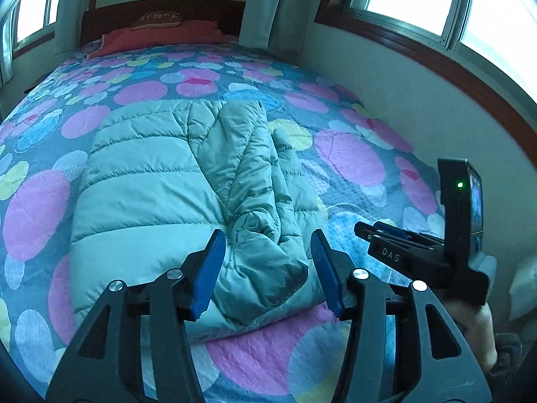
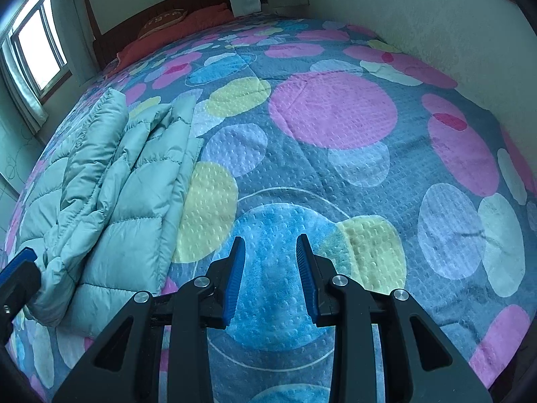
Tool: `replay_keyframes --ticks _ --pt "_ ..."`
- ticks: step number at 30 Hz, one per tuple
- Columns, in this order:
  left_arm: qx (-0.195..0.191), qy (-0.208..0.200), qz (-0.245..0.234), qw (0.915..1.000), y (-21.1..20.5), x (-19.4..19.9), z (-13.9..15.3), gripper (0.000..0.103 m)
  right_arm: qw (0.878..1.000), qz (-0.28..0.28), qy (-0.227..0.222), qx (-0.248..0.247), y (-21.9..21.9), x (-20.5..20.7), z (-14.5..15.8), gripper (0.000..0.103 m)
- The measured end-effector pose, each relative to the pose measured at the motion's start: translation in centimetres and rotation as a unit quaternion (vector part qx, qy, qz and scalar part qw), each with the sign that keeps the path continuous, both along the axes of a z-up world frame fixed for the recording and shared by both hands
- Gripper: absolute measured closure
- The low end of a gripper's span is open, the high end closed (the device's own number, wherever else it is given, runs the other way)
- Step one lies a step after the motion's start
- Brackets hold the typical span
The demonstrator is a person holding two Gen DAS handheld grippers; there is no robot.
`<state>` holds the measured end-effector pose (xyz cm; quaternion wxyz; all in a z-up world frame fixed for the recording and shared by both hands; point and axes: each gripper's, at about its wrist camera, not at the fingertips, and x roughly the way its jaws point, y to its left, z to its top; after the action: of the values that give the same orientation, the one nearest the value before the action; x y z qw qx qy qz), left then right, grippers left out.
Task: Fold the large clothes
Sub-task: 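Grasp the end of the folded jacket bundle with the right tool, then hold the bundle with the right tool while the left tool presses it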
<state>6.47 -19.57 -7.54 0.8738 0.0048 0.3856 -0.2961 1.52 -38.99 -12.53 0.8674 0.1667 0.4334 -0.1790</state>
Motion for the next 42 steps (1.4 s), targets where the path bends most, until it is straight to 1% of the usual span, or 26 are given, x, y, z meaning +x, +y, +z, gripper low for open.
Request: replay_keyframes --ticks 2,4,5,6,7,10,12,15,19,21,23,24,25,26,27,29,31,33,35,38,40,42 --pt "-0.022 -0.008 0.016 0.9996 2.3 0.4 1.1 0.047 1.0 0.002 -0.008 0.003 0.8 -0.1 0.9 0.07" --pt "-0.044 -0.004 0.049 0.9978 4.9 1.6 1.6 0.045 1.0 0.006 -0.02 0.009 1.5 0.0 1.8 0.07" --pt "-0.056 0.002 0.072 0.9959 6.5 2.6 1.5 0.044 1.0 0.007 -0.027 0.014 1.8 0.2 2.3 0.065" --pt "-0.063 0.01 0.097 0.9933 8.1 3.7 1.2 0.044 0.999 0.009 -0.037 0.019 2.1 0.5 2.8 0.053" --pt "-0.069 0.02 0.118 0.9904 9.4 4.7 0.8 0.044 0.999 0.011 -0.046 0.019 2.6 0.9 3.3 0.049" --pt "-0.087 0.049 0.175 0.9794 12.9 7.9 -1.3 0.044 0.998 0.025 -0.058 0.011 4.1 2.8 4.5 0.047" --pt "-0.098 0.07 0.201 0.9721 14.5 9.7 -2.9 0.044 0.997 0.036 -0.064 0.025 4.9 4.2 4.7 0.047" --pt "-0.108 0.094 0.219 0.9652 15.6 11.7 -4.7 0.044 0.996 0.05 -0.062 0.044 6.2 6.6 4.4 0.047" --pt "-0.139 0.129 0.208 0.9595 15.5 12.4 -6.3 0.044 0.993 0.059 -0.055 0.087 7.1 8.8 3.2 0.047" --pt "-0.143 0.133 0.203 0.9596 15.1 12.4 -6.6 0.043 0.991 0.064 -0.05 0.107 7.4 9.6 2.5 0.047" --pt "-0.143 0.135 0.196 0.9606 14.7 12.5 -6.8 0.043 0.99 0.07 -0.045 0.115 7.8 10.1 1.9 0.048" --pt "-0.145 0.136 0.192 0.9611 14.5 12.5 -6.9 0.043 0.99 0.071 -0.042 0.118 7.8 10.2 1.8 0.05" --pt "-0.145 0.136 0.188 0.9618 14.3 12.5 -6.9 0.043 0.989 0.076 -0.04 0.123 7.9 10.3 1.6 0.059" --pt "-0.146 0.135 0.183 0.9628 14.1 12.5 -6.8 0.043 0.988 0.08 -0.04 0.123 8.0 10.3 1.7 0.072" --pt "-0.146 0.134 0.179 0.9638 14.0 12.5 -6.6 0.043 0.989 0.083 -0.042 0.117 8.1 10.1 2.0 0.083" --pt "-0.149 0.133 0.167 0.9656 13.6 12.4 -6.1 0.043 0.99 0.083 -0.051 0.107 8.0 9.6 2.7 0.095" --pt "-0.148 0.129 0.154 0.9684 13.0 12.2 -5.6 0.043 0.99 0.078 -0.056 0.102 7.4 9.0 3.2 0.098" --pt "-0.138 0.121 0.143 0.9726 12.3 12.1 -5.2 0.043 0.992 0.071 -0.052 0.093 6.7 8.7 3.2 0.099" --pt "-0.123 0.117 0.136 0.9761 11.5 11.9 -5.2 0.043 0.993 0.059 -0.046 0.091 5.9 8.3 2.6 0.099" --pt "-0.104 0.121 0.132 0.9783 10.3 11.7 -5.6 0.043 0.995 0.044 -0.038 0.086 4.8 7.7 1.6 0.099" --pt "-0.083 0.116 0.131 0.9811 9.5 11.6 -5.8 0.042 0.996 0.036 -0.029 0.079 4.3 7.4 0.7 0.099" --pt "-0.054 0.112 0.128 0.984 8.5 11.7 -6.1 0.042 0.996 0.03 -0.016 0.079 3.8 7.3 -0.5 0.1"
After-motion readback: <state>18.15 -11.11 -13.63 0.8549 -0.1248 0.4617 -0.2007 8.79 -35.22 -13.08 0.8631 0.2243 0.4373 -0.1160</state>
